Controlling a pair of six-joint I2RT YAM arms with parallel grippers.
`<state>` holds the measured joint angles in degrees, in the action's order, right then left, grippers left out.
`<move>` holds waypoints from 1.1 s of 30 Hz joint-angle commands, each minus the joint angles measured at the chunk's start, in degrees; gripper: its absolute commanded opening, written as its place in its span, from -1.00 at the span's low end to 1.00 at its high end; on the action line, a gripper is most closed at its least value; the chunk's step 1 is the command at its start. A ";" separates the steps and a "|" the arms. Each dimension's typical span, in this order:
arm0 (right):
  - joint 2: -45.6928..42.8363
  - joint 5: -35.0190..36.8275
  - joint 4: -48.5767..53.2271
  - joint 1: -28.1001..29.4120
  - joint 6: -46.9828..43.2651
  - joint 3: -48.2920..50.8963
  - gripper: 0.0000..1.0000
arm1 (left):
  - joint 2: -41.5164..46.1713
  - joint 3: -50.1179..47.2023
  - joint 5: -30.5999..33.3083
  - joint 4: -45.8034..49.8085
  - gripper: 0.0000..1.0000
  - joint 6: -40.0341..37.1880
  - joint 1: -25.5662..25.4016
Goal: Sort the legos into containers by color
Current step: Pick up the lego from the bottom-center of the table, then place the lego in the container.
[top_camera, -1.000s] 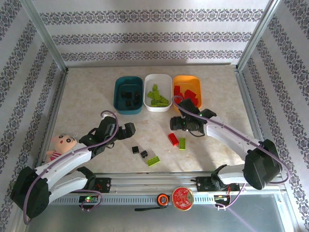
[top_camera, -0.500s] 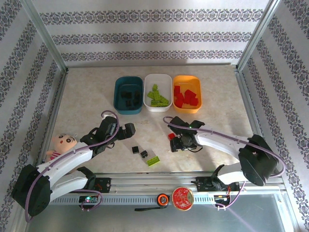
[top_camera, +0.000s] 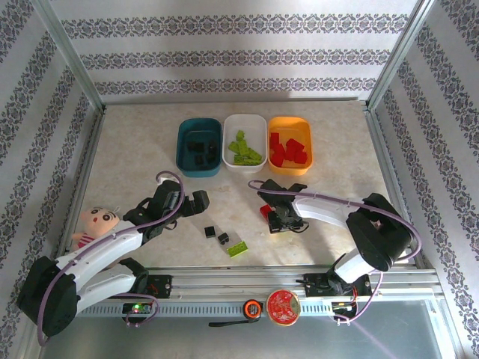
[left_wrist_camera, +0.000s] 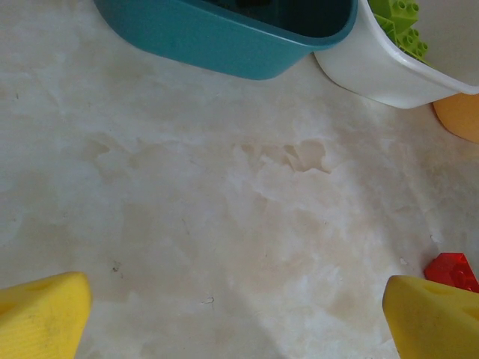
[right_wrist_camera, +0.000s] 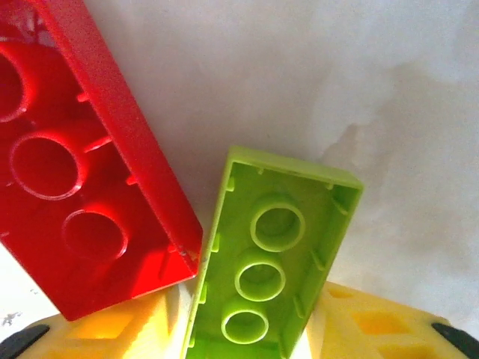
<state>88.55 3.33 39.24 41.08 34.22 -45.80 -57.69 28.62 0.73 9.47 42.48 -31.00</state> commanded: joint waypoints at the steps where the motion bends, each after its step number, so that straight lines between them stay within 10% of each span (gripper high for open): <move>1: 1.29 2.28 -1.64 -0.78 -1.41 0.86 -0.16 | 0.66 -0.02 1.33 1.62 0.99 -0.86 0.63; 17: -16.77 5.33 3.39 -7.16 -6.71 -4.23 -0.41 | -0.39 1.17 0.61 1.17 0.99 -1.69 0.76; 33: 22.51 2.87 -4.13 -9.96 -12.77 -46.57 -0.39 | -2.37 4.13 -4.15 3.89 0.99 -4.19 0.77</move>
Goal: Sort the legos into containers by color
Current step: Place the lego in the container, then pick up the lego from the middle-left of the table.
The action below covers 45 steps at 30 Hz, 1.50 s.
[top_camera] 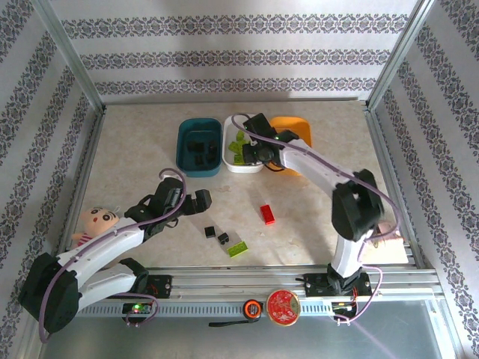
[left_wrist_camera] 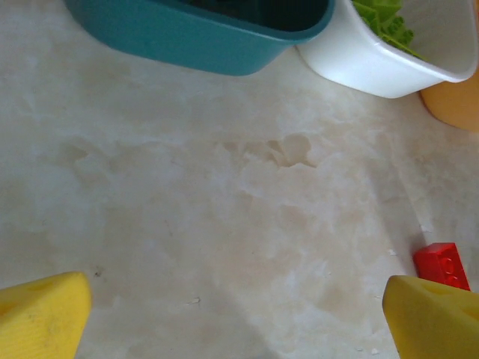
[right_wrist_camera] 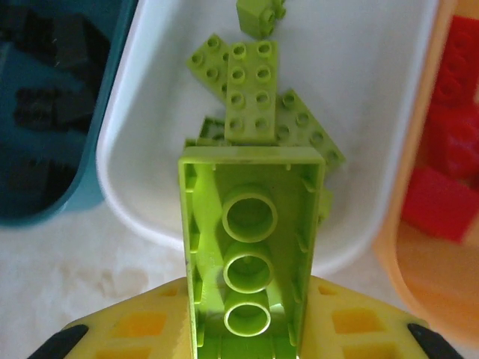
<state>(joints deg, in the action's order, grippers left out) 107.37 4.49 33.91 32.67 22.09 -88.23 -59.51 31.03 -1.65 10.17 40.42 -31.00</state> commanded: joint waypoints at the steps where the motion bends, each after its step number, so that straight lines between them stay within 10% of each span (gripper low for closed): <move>1: 6.00 2.12 1.41 -2.10 -0.19 -5.90 -0.38 | -0.69 1.88 -2.24 3.57 0.99 -2.27 0.74; 12: 9.87 1.23 0.14 -4.23 1.29 -12.29 0.43 | -5.66 7.61 -7.30 8.10 1.00 -7.11 -0.76; 28: -15.88 -3.64 -12.98 -10.60 6.73 22.97 0.52 | -19.93 18.76 -1.37 17.88 0.88 -18.77 -23.57; 45: -25.08 -4.59 -15.90 -13.08 5.96 32.39 0.53 | -37.73 26.37 5.72 22.90 0.32 -23.66 -36.23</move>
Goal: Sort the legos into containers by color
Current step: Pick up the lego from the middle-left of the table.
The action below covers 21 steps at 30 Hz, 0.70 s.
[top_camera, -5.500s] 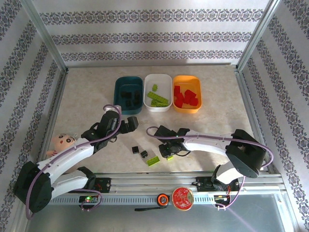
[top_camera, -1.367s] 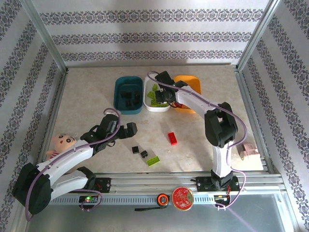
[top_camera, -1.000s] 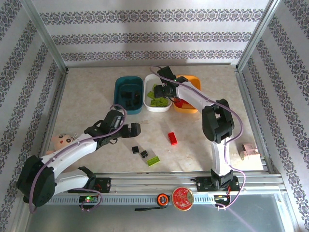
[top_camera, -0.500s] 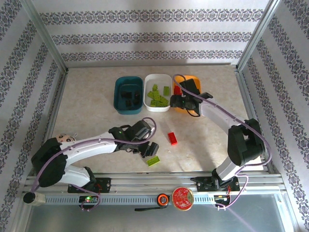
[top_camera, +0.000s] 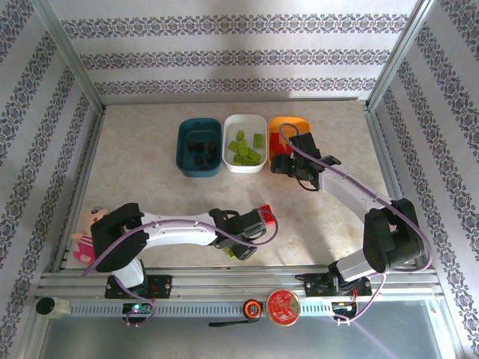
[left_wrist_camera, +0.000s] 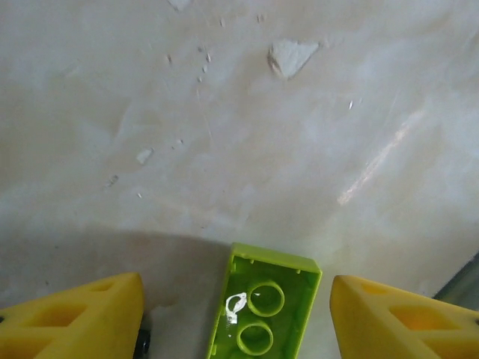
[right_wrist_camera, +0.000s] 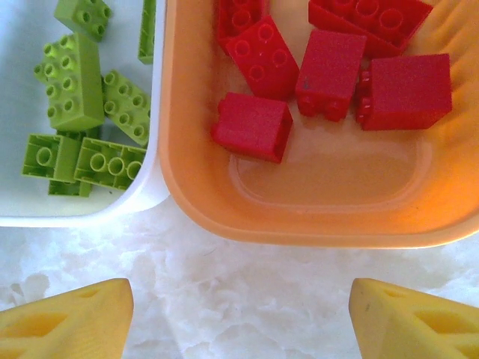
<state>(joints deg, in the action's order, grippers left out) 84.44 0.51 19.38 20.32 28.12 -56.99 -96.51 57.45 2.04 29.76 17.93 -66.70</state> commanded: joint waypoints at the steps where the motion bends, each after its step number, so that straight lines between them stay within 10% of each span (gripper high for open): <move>1: -2.66 -0.65 -1.40 -0.97 0.01 1.45 0.53 | -0.87 -0.54 1.85 2.97 0.32 -0.94 -0.71; 21: -6.75 -1.04 -2.08 -2.54 1.06 3.80 0.53 | -4.81 2.66 -3.99 6.41 0.15 -1.78 -1.94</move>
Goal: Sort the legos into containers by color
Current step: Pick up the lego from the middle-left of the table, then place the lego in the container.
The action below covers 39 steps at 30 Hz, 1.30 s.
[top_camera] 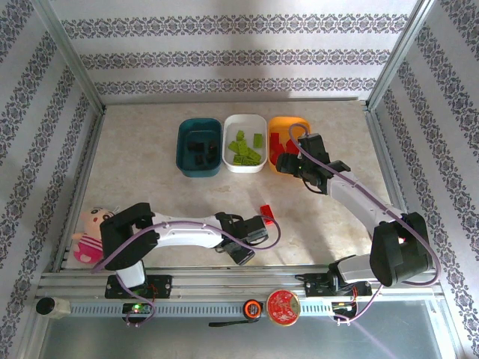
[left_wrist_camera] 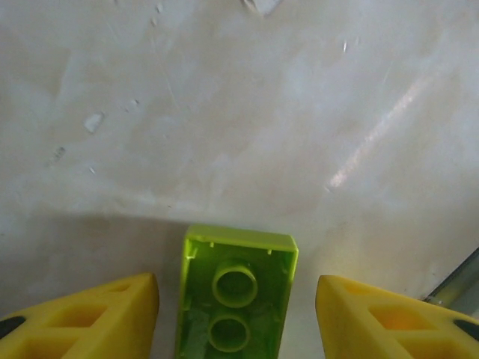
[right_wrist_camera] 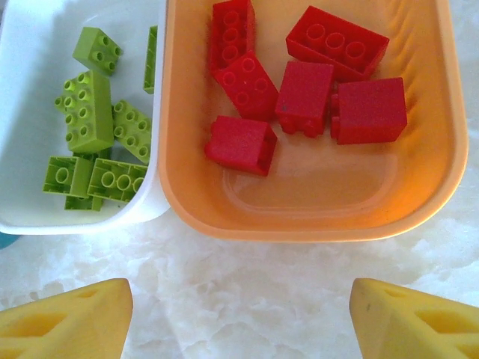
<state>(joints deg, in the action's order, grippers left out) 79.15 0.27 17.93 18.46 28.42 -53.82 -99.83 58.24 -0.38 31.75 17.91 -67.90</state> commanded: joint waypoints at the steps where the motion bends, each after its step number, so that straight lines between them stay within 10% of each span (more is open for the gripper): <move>1: -1.46 -0.87 -0.62 -0.66 0.75 0.62 0.53 | -1.76 2.12 -1.33 4.61 0.13 -2.16 -0.71; 16: -1.80 -1.03 -0.96 -1.48 1.37 1.22 0.54 | -0.77 3.87 3.68 1.48 -0.48 -3.06 0.96; 28: -2.12 -1.91 -2.10 -1.34 2.60 3.49 0.54 | 7.81 11.41 0.69 -20.34 -0.58 0.05 21.44; 39: -0.48 -4.11 -1.73 -0.05 1.51 4.21 0.54 | -16.63 39.45 -4.05 -15.94 -0.58 3.61 33.82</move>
<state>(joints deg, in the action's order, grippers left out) 78.39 -1.76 16.86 17.52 30.15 -50.37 -110.96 92.95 -2.66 12.49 19.57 -35.53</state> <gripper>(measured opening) 0.770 0.289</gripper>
